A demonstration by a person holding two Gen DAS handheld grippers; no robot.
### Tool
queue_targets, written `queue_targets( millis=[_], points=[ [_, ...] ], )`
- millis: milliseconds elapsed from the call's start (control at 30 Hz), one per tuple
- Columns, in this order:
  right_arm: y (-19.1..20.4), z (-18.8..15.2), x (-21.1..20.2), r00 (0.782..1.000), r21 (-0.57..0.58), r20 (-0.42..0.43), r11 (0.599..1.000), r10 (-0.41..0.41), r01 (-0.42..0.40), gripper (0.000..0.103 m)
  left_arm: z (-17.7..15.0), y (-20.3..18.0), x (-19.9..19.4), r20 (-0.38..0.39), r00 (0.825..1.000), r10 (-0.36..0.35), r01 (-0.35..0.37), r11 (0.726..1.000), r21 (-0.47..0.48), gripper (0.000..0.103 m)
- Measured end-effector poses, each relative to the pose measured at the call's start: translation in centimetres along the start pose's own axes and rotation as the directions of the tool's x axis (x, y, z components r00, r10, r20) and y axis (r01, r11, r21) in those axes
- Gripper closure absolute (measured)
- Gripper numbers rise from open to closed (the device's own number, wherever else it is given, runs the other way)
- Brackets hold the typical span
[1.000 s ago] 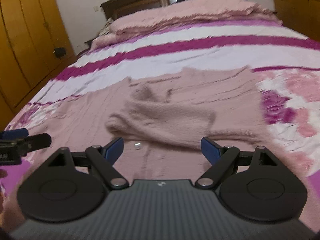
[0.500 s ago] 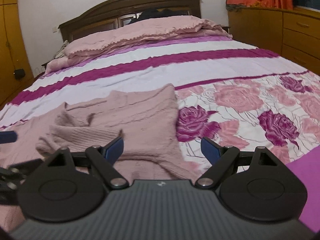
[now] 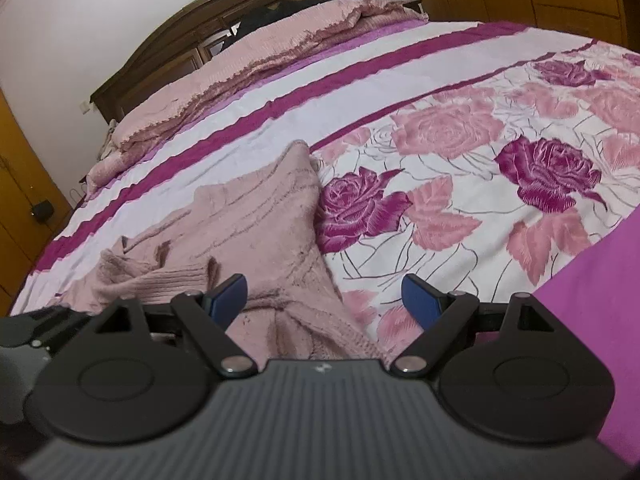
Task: Fold small clothes
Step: 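Grasp the other sleeve of the cardigan with the left gripper, then fold the held sleeve across the body and open the left gripper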
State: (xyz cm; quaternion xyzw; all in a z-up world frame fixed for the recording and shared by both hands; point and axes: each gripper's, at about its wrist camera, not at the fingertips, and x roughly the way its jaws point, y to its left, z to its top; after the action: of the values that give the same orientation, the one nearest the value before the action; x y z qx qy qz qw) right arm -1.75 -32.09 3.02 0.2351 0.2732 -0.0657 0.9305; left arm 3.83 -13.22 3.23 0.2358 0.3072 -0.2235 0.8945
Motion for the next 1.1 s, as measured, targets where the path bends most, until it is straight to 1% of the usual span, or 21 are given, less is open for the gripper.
queue_targets(
  millis=[33,67,100,167,233,300,367,433,467,567,667,767,800,867,967,1033,1100],
  points=[
    [0.0,-0.1,0.0,1.000,0.000,0.000,1.000,0.001,-0.001,0.017,0.1,0.5,-0.2,0.013,1.000,-0.020,0.020,0.999,-0.035,0.080],
    [0.0,-0.1,0.0,1.000,0.000,0.001,1.000,0.003,-0.003,0.017,0.1,1.0,-0.5,0.028,0.999,-0.040,0.042,0.996,-0.074,0.083],
    [0.0,-0.1,0.0,1.000,0.001,-0.001,1.000,0.004,-0.004,0.017,0.2,1.5,-0.8,0.039,0.998,-0.045,0.049,0.993,-0.103,0.087],
    [0.0,-0.2,0.1,1.000,0.000,-0.004,1.000,0.004,-0.004,0.017,0.4,2.6,-1.4,0.065,0.997,-0.030,0.039,0.988,-0.150,0.091],
    [-0.1,-0.2,0.2,1.000,0.001,-0.004,1.000,0.003,-0.003,0.018,0.5,3.9,-2.3,0.094,0.996,0.008,0.012,0.978,-0.210,0.093],
    [-0.1,-0.2,0.2,1.000,0.000,-0.004,1.000,0.003,-0.003,0.018,0.6,5.4,-3.1,0.114,0.992,0.063,-0.030,0.962,-0.272,0.094],
    [-0.1,-0.2,0.2,1.000,0.000,-0.006,1.000,0.002,-0.002,0.018,0.4,7.1,-3.8,0.123,0.985,0.121,-0.073,0.939,-0.335,0.094],
    [-0.1,-0.3,0.2,1.000,0.001,-0.008,1.000,0.000,0.000,0.018,0.0,8.8,-4.3,0.114,0.979,0.166,-0.109,0.913,-0.392,0.094],
    [-0.1,-0.3,0.3,1.000,0.001,-0.010,1.000,-0.001,0.001,0.018,-0.2,9.6,-4.5,0.105,0.977,0.187,-0.128,0.900,-0.418,0.094],
    [-0.2,-0.3,0.4,1.000,0.002,-0.013,1.000,-0.002,0.002,0.018,-1.4,12.0,-5.1,0.069,0.961,0.267,-0.198,0.843,-0.501,0.094],
    [-0.1,-0.3,0.4,1.000,0.002,-0.015,1.000,-0.003,0.003,0.018,-3.3,14.6,-5.9,0.011,0.941,0.338,-0.270,0.772,-0.575,0.094],
    [-0.1,-0.3,0.5,1.000,-0.001,-0.018,1.000,-0.005,0.005,0.018,-5.8,16.9,-6.2,-0.091,0.923,0.373,-0.343,0.696,-0.630,0.094],
    [0.0,-0.3,0.5,1.000,-0.003,-0.018,1.000,-0.006,0.006,0.018,-6.5,17.5,-6.0,-0.127,0.918,0.375,-0.364,0.675,-0.641,0.094],
    [0.0,-0.3,0.5,1.000,-0.003,-0.018,1.000,-0.007,0.007,0.018,-8.2,18.4,-5.8,-0.191,0.914,0.358,-0.389,0.642,-0.661,0.094],
    [0.0,-0.4,0.6,1.000,-0.004,-0.023,1.000,-0.008,0.008,0.018,-10.0,19.0,-5.4,-0.255,0.905,0.339,-0.418,0.608,-0.675,0.094],
    [0.0,-0.4,0.7,1.000,-0.005,-0.026,1.000,-0.010,0.010,0.018,-11.1,19.1,-5.7,-0.253,0.908,0.334,-0.412,0.601,-0.685,0.093],
    [0.1,-0.5,0.7,1.000,-0.007,-0.028,1.000,-0.012,0.011,0.018,-11.7,19.1,-6.2,-0.244,0.914,0.323,-0.398,0.606,-0.689,0.093]
  ],
)
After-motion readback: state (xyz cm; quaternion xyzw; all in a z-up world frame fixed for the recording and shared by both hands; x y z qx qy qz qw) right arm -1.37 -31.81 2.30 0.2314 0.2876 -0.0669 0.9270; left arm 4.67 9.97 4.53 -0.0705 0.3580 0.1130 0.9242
